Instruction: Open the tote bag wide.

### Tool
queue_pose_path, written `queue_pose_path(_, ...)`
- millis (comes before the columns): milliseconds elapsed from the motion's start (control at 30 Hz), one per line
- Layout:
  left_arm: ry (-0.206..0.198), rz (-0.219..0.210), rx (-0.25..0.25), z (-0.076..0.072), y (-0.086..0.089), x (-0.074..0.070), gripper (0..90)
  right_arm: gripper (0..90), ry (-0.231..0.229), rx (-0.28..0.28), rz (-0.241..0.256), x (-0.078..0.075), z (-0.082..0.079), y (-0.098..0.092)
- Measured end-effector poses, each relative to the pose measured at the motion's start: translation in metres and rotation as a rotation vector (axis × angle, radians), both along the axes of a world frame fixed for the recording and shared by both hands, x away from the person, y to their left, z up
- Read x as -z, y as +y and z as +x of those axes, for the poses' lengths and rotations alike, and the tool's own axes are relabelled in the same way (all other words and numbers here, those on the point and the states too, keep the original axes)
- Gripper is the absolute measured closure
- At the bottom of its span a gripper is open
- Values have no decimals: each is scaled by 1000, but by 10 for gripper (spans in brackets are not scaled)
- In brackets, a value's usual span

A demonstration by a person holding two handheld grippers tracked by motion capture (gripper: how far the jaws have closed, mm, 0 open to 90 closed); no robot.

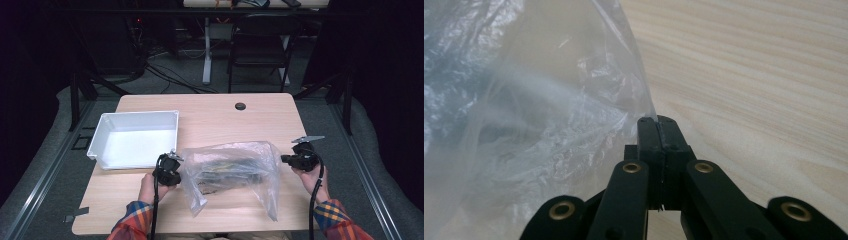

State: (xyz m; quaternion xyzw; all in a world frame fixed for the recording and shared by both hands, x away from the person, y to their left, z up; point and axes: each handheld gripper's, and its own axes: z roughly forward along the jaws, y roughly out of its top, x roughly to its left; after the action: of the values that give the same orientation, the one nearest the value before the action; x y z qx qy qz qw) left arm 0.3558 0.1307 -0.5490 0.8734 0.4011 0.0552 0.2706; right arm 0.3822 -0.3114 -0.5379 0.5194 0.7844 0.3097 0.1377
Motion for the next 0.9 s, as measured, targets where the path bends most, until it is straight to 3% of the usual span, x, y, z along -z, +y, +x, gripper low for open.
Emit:
queue_pose_path(100, -6, 7, -1, -1, 0, -1, 900, 900, 1, -18, -61, 5, 2, 7)
queue_pose_path(267, -14, 3, -3, -3, 1, -4, 900, 894, 7, -46, -42, 1, 1, 8)
queue_pose_path(433, -21, -10, -4, -3, 1, -6, 889, 709, -27, -82, -5, -15, -10, 8)
queue_pose_path(567, -25, -11, -4, -4, 2, -7, 871, 545, -62, -120, -22, -29, -22, 11)
queue_pose_path(667, -23, -11, -6, -3, 2, -7, 869, 433, -93, -146, -3, -39, -31, 15)
queue_pose_path(900, -23, -11, -8, -3, 2, -7, 859, 273, -135, -320, 56, -56, -53, 46)
